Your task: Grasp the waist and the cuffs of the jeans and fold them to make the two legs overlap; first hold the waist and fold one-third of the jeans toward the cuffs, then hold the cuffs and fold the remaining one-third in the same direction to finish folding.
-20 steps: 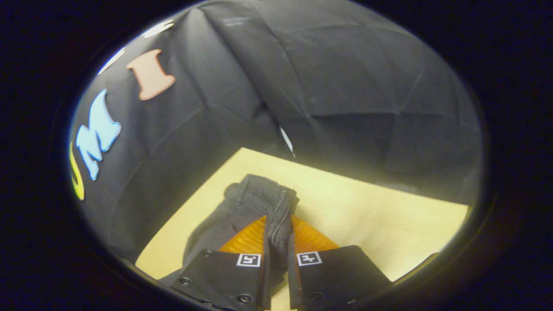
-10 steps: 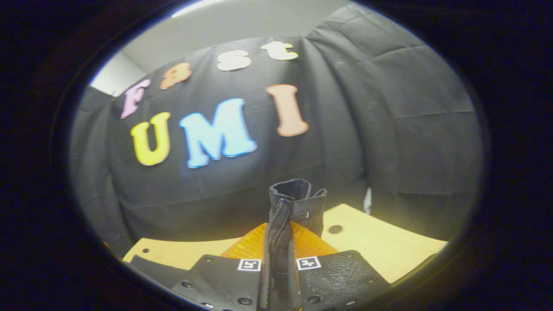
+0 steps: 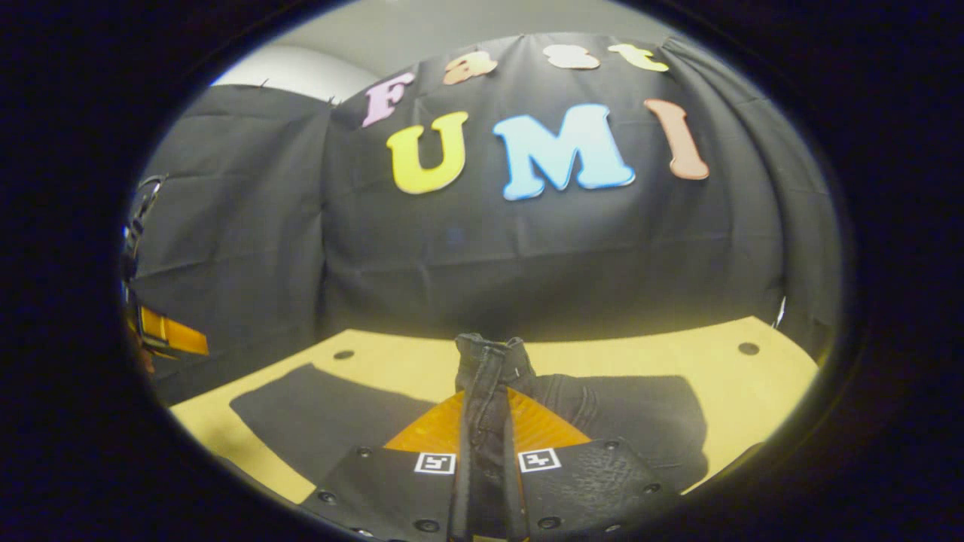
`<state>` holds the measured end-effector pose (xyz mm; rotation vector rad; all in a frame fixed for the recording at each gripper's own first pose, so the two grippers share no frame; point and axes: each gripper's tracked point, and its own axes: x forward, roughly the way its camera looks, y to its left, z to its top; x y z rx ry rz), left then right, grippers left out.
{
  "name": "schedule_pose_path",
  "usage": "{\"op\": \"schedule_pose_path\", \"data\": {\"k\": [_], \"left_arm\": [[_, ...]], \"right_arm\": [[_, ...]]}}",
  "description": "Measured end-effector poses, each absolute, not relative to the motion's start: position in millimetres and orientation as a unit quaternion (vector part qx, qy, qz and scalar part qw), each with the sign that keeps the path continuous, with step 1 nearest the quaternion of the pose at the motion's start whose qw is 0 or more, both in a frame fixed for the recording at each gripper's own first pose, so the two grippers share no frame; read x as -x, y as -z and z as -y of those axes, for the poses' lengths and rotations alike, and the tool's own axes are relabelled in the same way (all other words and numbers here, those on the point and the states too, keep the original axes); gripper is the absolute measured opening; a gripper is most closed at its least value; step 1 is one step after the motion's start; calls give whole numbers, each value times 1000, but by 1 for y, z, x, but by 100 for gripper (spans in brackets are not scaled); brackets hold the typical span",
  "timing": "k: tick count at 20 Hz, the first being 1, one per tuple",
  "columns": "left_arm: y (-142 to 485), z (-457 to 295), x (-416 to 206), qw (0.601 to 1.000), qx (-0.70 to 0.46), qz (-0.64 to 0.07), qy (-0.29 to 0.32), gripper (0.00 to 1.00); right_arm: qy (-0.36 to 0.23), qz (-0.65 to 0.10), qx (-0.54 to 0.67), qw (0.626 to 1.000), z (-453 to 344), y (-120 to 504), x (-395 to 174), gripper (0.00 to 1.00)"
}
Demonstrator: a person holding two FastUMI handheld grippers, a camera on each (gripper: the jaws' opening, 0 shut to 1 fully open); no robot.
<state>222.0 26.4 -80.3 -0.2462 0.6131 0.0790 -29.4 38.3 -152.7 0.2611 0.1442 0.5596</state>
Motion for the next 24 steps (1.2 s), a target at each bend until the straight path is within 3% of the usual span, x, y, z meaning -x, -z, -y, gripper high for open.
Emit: {"op": "schedule_pose_path", "data": {"k": [2,5,7,9,15,17,21,24], "left_arm": [[97,-36,-220,936,140,-320,-55,100],[117,-51,-227,923,170,-335,-80,100],[132,-63,-229,916,188,-340,-97,100],[146,-76,-238,911,199,-340,-118,99],[192,-122,-293,913,162,-331,-175,100],[214,-135,-308,920,109,-334,-175,100],[248,-123,-314,913,74,-369,-156,100],[250,-123,-322,924,46,-352,-145,99]], "right_arm": [[-288,-111,-132,942,3,168,53,20],[-298,-106,-122,941,51,144,60,43],[-292,-98,-115,944,61,132,61,78],[-274,-80,-111,952,62,114,63,94],[-227,-44,-119,965,82,73,63,97],[-212,-52,-119,969,94,73,61,93],[-184,-75,-123,972,110,78,53,97],[-175,-76,-125,974,115,78,53,97]]}}
